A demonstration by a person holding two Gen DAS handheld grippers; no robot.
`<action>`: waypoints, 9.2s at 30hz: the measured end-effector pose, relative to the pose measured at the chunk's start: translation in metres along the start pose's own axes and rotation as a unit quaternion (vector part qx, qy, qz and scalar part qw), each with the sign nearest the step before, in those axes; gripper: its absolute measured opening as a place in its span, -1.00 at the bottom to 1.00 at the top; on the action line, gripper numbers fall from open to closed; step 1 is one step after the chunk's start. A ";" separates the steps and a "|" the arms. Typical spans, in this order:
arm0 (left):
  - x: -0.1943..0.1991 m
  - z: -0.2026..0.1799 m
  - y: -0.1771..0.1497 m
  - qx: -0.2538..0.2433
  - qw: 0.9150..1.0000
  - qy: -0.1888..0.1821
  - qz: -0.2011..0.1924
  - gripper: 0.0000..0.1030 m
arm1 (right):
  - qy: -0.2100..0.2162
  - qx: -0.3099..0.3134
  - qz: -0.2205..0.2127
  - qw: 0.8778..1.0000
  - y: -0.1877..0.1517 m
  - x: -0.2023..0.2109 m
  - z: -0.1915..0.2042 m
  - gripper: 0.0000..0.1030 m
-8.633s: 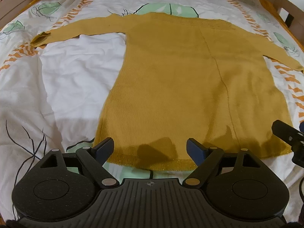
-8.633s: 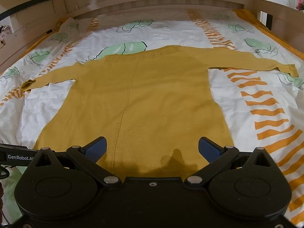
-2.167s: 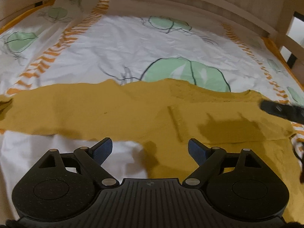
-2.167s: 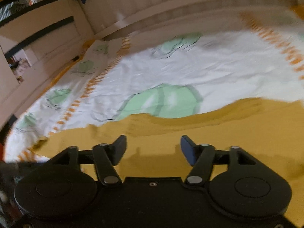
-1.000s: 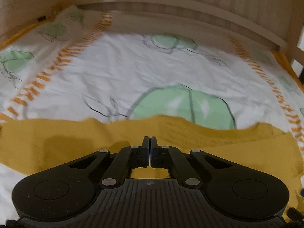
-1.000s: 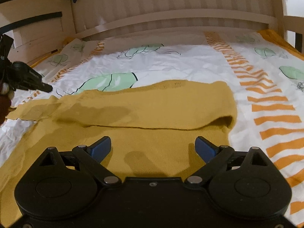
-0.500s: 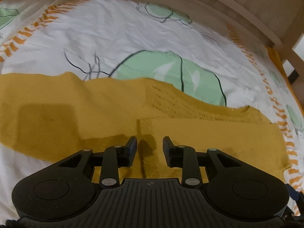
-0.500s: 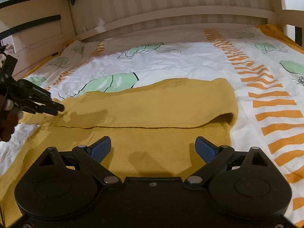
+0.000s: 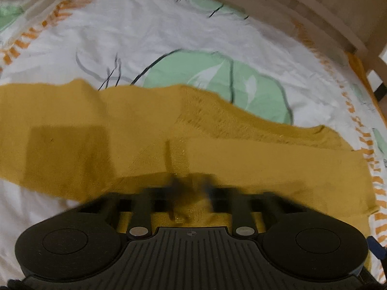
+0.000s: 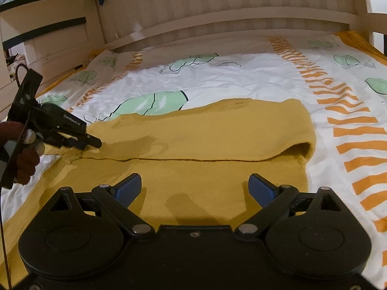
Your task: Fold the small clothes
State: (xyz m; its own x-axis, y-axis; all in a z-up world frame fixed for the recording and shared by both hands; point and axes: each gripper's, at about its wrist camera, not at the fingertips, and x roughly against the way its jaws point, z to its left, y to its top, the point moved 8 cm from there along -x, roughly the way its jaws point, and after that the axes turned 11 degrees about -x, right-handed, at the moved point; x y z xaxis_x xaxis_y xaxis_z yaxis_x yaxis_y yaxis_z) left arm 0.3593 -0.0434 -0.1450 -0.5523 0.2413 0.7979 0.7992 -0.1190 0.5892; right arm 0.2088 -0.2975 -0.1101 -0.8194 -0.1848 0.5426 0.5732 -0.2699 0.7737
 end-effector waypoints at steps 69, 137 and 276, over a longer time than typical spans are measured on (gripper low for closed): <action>0.105 0.328 -0.022 -0.101 0.934 0.342 -0.003 0.08 | 0.038 0.106 0.066 0.992 -0.013 -0.034 0.132 0.98; 0.059 -0.070 0.008 -0.080 0.985 -0.118 -0.101 -0.22 | -0.003 -0.071 0.010 0.997 0.052 0.004 -0.011 0.97; 0.217 -0.063 -0.200 -0.022 0.995 0.098 -0.020 0.16 | -0.028 -0.160 -0.109 0.981 -0.026 0.152 -0.096 0.99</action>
State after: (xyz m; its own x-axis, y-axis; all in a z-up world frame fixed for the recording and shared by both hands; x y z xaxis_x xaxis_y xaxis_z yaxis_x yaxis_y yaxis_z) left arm 0.0652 -0.0278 -0.0816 -0.6223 0.0558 0.7808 0.7669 -0.1566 0.6224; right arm 0.0693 -0.4095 -0.0789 -0.9161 -0.0403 0.3990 0.3461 -0.5821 0.7358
